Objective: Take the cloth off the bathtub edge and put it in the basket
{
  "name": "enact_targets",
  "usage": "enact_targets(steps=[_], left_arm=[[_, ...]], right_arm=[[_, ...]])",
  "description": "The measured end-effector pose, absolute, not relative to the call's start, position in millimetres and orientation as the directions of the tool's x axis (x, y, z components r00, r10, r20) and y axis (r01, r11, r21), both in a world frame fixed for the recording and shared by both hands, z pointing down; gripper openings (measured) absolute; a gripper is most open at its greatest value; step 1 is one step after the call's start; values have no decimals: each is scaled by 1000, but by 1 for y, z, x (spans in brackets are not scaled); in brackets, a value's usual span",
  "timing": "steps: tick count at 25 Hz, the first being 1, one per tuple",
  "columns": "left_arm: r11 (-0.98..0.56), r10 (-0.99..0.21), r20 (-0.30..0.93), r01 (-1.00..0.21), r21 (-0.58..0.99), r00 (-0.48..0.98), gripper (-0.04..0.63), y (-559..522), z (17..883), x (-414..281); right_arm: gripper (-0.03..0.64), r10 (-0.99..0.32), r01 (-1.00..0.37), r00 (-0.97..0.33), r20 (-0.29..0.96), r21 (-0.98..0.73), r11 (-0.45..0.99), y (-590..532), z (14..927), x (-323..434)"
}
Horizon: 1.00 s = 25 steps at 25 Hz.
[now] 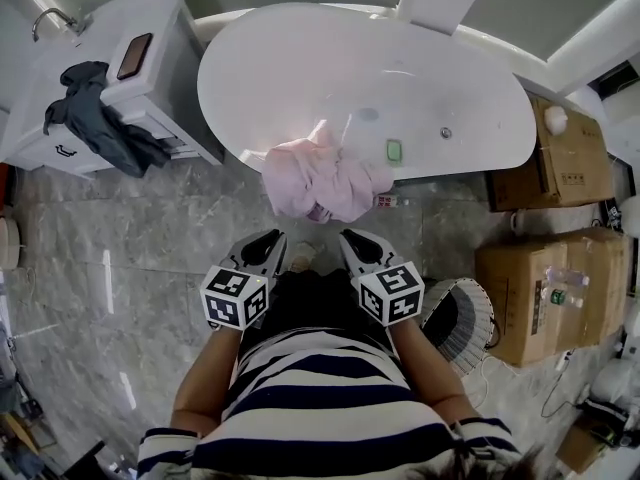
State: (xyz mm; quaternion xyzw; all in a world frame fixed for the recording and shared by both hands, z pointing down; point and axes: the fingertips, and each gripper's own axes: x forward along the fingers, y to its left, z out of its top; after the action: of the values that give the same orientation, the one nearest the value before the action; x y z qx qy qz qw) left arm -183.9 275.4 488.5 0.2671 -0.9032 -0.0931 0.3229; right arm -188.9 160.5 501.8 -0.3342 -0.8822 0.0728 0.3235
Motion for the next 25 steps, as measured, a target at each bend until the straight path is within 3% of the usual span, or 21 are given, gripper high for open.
enact_targets(steps=[10,17,25], left_arm=[[811,-584,602,-420,408,-544,31,294,539,-227],[829,-558,637,-394,397,-533,104,303,566,-251],[862,-507,665,-326,388,-548,146,318,588,-271]], right_arm=[[29,570,483,-550,610,-325,813,182,532,-236],[31,551,456,-524,650,-333,826,188,555,-253],[146,510,406,-513,690,-329,853,193,583,-274]])
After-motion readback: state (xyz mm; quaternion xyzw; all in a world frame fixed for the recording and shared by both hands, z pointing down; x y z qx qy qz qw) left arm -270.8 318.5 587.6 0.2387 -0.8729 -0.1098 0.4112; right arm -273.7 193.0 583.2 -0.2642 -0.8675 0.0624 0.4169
